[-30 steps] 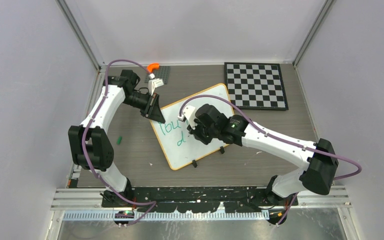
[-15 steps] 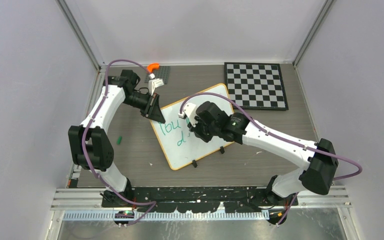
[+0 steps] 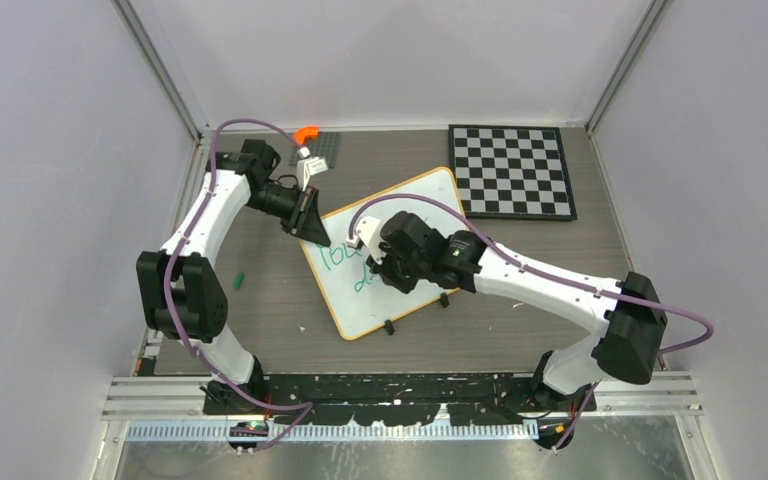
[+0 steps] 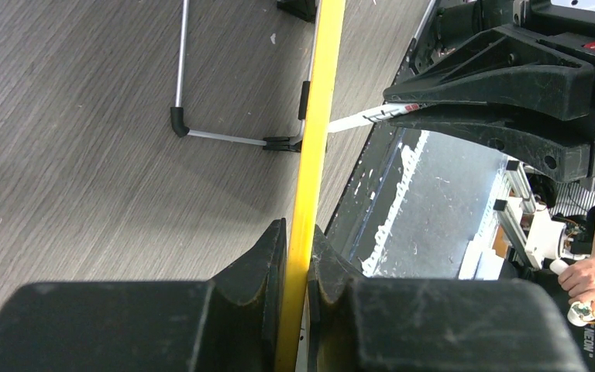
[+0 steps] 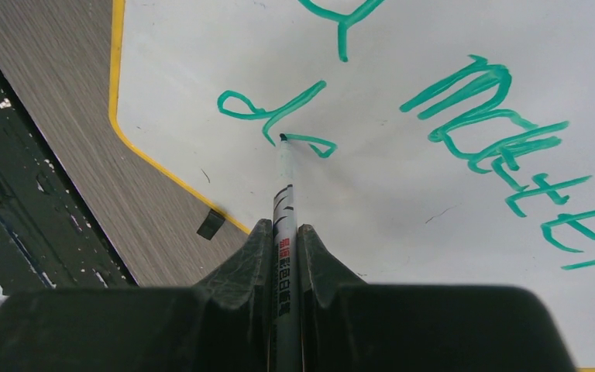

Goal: Write a sentence on the whiteboard

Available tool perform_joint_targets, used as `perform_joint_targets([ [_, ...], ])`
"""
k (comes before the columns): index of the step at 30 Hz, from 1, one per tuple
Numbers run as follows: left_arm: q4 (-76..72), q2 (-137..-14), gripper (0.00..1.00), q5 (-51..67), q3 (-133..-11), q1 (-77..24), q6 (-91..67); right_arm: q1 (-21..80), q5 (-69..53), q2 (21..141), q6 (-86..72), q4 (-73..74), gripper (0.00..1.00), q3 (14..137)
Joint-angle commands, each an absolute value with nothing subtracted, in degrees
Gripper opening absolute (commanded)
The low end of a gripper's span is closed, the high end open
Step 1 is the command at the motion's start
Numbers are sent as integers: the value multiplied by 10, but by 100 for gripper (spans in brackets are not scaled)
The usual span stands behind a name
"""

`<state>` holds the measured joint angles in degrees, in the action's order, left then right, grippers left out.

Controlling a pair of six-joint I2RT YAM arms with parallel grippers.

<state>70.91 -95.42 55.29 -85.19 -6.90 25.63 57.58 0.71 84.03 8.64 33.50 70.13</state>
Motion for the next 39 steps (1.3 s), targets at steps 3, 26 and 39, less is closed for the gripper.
perform_joint_targets([
  [3,693,-952,0,522,-852,-69,245,574,28,821,88,324,0,681],
  [26,697,-954,0,528,-857,-71,245,563,44,789,90,351,0,700],
  [39,699,-954,0,529,-856,-70,247,539,81,801,106,360,0,697],
])
